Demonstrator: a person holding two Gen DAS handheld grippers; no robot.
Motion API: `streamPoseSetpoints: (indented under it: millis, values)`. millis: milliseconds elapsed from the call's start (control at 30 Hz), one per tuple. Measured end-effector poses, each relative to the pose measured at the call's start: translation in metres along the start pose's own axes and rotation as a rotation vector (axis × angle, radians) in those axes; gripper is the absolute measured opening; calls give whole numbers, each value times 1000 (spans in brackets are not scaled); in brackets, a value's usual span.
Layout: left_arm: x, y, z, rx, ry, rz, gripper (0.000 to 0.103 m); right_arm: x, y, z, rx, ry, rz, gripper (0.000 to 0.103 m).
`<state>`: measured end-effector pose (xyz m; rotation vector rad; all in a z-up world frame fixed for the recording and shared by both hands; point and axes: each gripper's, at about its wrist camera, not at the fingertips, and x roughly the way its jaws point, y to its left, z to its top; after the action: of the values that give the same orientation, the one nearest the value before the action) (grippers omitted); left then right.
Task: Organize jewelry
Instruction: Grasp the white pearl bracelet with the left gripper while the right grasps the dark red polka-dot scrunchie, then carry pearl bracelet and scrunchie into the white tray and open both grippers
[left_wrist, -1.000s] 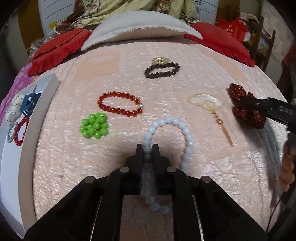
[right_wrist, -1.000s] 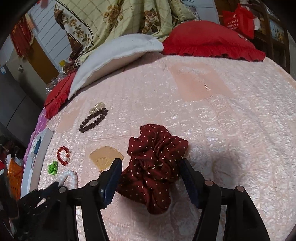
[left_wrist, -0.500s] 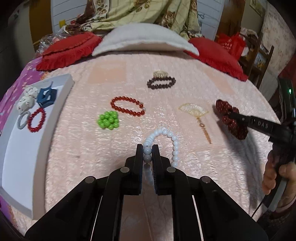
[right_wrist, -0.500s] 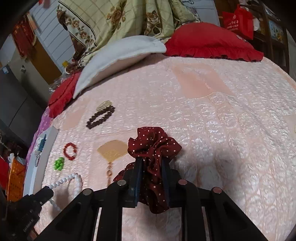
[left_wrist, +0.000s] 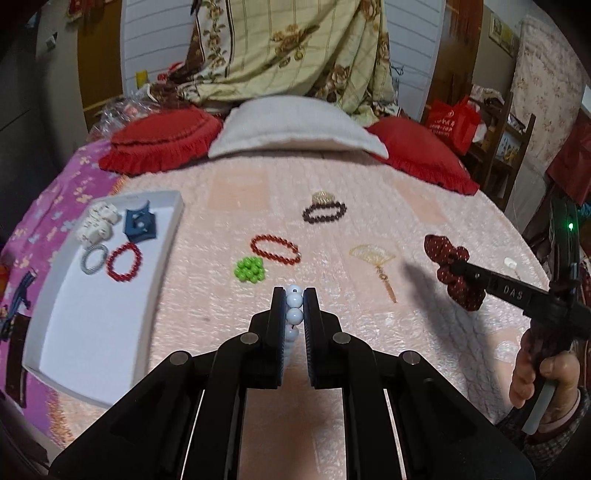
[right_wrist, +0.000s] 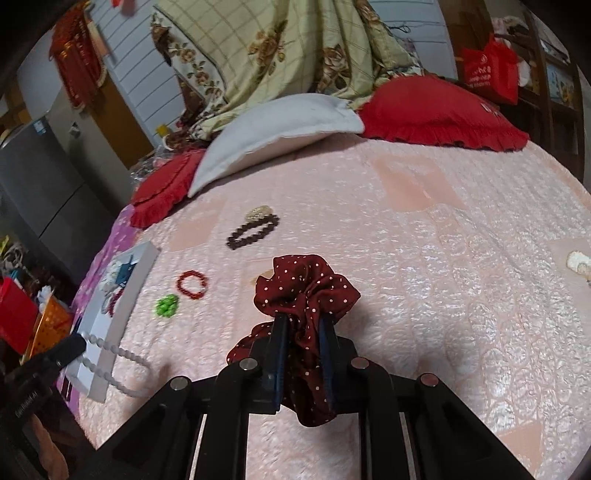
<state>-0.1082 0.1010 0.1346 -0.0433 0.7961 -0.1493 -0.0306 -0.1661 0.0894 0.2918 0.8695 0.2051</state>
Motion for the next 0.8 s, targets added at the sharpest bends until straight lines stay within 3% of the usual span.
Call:
streamPoseSetpoints:
  millis: [433,800]
  values:
    - [-58,45,8,-11,-64,65,8,-25,70,-13,-115,11,105,15]
    - [-51,116,15,-30,-13,218,8,2,175,-16,-286,107,244,15]
